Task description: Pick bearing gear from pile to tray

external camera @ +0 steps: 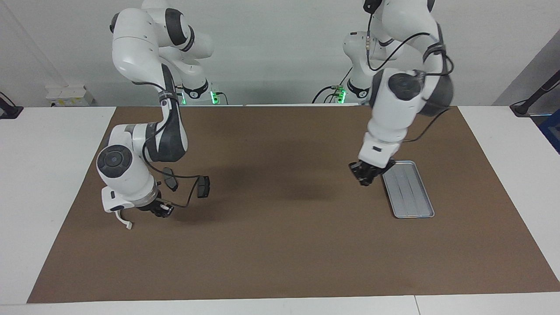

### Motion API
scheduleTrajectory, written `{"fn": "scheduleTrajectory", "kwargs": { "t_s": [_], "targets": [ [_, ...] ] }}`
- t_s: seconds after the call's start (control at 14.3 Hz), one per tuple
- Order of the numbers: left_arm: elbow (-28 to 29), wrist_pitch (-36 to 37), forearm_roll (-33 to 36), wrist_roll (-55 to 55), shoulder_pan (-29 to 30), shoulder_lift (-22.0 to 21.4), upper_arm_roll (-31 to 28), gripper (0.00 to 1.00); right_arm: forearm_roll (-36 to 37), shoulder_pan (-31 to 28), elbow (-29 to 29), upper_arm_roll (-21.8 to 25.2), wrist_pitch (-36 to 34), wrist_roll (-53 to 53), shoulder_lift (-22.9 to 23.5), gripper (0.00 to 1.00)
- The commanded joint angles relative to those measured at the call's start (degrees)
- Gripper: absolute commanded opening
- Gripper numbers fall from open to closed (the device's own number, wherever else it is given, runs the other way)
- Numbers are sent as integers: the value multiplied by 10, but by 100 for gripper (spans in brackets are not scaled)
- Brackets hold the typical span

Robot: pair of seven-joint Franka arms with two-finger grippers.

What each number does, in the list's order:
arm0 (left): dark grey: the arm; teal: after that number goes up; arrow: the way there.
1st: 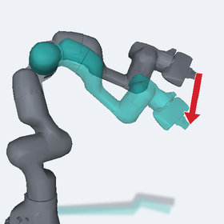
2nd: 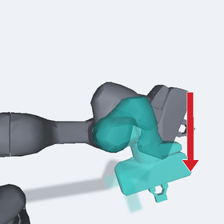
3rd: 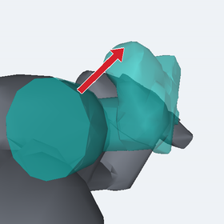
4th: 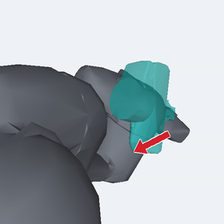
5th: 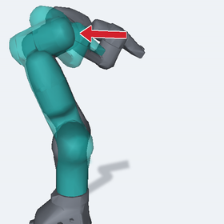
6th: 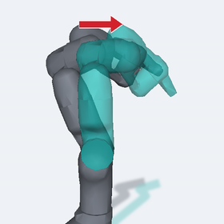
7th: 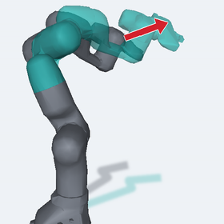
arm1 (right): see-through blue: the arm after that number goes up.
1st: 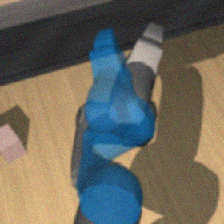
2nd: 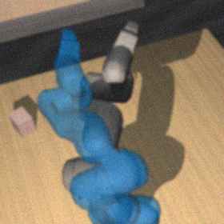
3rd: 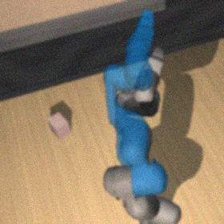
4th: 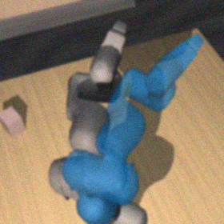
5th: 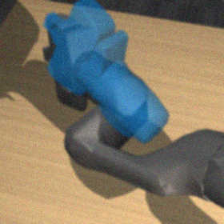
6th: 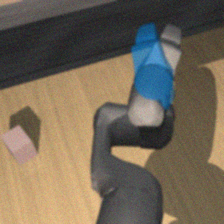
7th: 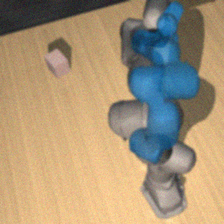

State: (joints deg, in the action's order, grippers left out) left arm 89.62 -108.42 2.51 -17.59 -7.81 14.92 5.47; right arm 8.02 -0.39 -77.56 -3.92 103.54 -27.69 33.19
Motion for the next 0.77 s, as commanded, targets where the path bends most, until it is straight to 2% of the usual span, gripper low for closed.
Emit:
{"fn": "scheduleTrajectory", "kwargs": {
  "t_s": [0.0,0.14,0.28,0.49,0.7],
  "targets": [
    [27,7,-28,168,108,-17,5,0,2,37,22,-4,-70,-8,-30,0],
    [70,1,-28,249,158,-38,4,0,-8,84,54,-3,-111,-61,-35,0],
    [165,-49,-29,265,177,-74,4,0,-37,142,85,-3,-128,-186,-30,0],
    [295,-145,-30,258,174,-122,4,0,-73,215,80,-6,-78,-362,-30,0],
    [335,-172,-31,215,160,-129,5,0,-76,282,39,-6,11,-465,-26,0]
  ]
}}
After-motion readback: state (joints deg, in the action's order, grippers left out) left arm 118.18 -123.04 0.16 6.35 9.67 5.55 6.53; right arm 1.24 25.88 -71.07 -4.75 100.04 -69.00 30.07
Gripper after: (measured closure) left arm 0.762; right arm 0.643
